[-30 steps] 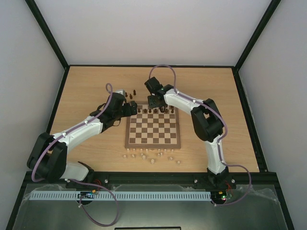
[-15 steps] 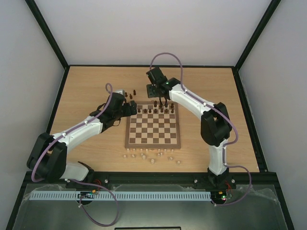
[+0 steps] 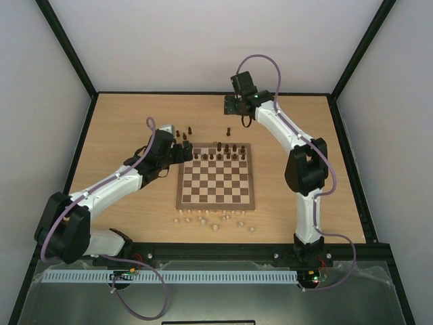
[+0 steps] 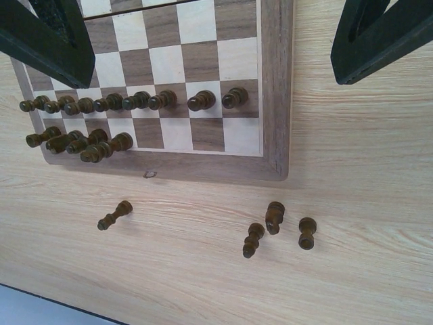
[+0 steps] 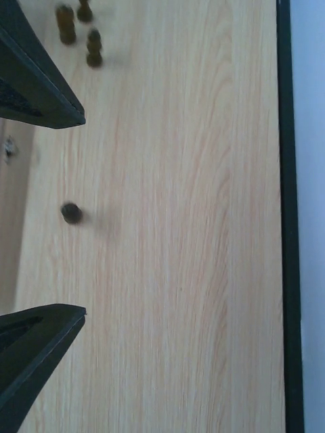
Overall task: Set up the chess pieces on the board
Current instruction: Pick up the chess piece at the center of the board.
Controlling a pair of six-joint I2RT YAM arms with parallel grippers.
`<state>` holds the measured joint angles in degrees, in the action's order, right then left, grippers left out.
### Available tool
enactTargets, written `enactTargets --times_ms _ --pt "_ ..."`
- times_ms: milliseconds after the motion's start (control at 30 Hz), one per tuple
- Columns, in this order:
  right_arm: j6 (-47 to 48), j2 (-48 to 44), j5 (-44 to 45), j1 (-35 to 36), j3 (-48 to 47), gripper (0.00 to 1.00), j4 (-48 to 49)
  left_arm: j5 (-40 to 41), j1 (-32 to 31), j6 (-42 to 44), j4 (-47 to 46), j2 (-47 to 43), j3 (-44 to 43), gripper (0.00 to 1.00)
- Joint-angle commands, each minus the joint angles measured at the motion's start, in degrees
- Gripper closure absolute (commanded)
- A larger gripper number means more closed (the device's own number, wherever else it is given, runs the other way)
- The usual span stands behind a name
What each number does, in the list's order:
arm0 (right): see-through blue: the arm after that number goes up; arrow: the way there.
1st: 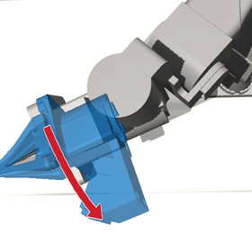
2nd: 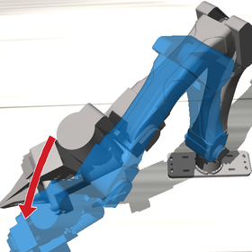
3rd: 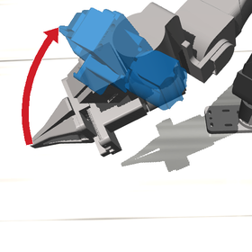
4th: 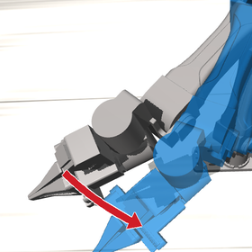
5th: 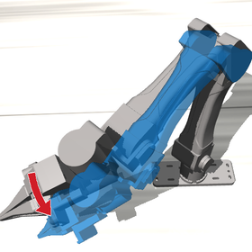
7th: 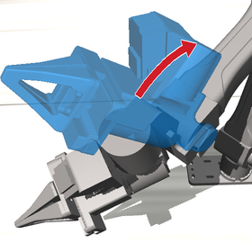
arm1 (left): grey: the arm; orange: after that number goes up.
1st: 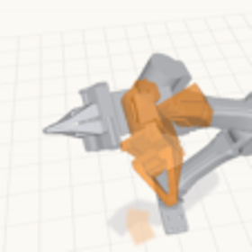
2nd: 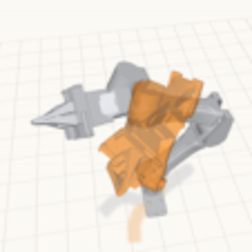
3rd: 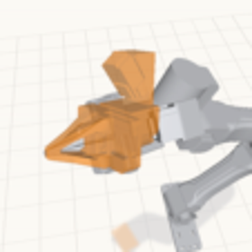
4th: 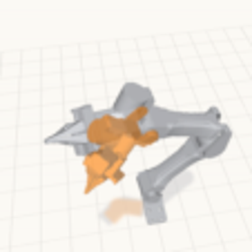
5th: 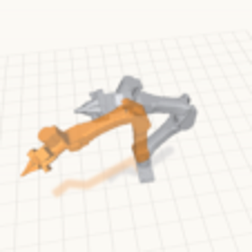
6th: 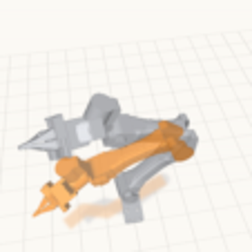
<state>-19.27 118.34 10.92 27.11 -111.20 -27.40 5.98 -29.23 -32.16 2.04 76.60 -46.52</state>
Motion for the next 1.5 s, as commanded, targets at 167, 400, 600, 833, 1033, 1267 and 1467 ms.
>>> enactTargets --times_ms 167,400,600,833,1033,1267,1467 --pt "2.17 13.19 -1.29 -1.36 -9.65 0.35 -8.69 0.35 -0.12 -0.09 -0.55 0.46 0.75 0.01" --pt "2.41 15.06 -3.47 -1.36 -8.28 0.49 -8.23 -0.08 -0.12 -0.04 -0.88 2.18 0.57 0.01" --pt "2.79 16.17 -2.88 -1.36 -7.49 0.57 -8.36 -0.01 -0.12 -0.08 -0.99 2.42 0.56 0.01" --pt "2.83 17.45 -3.47 -1.36 -8.0 0.59 -8.58 0.17 -0.03 -0.05 -0.99 2.5 0.67 0.01" --pt "2.97 17.78 -4.0 -1.12 -7.83 0.6 -8.91 0.0 -0.04 -0.16 -1.08 2.66 0.65 0.01" --pt "3.18 18.82 -3.31 -0.79 -7.98 0.64 -9.38 0.0 -0.04 -0.1 -1.08 2.51 0.65 0.01" --pt "3.27 19.26 -3.31 -0.57 -8.2 0.68 -9.39 -0.07 -0.07 -0.14 -1.14 2.61 0.7 0.01"
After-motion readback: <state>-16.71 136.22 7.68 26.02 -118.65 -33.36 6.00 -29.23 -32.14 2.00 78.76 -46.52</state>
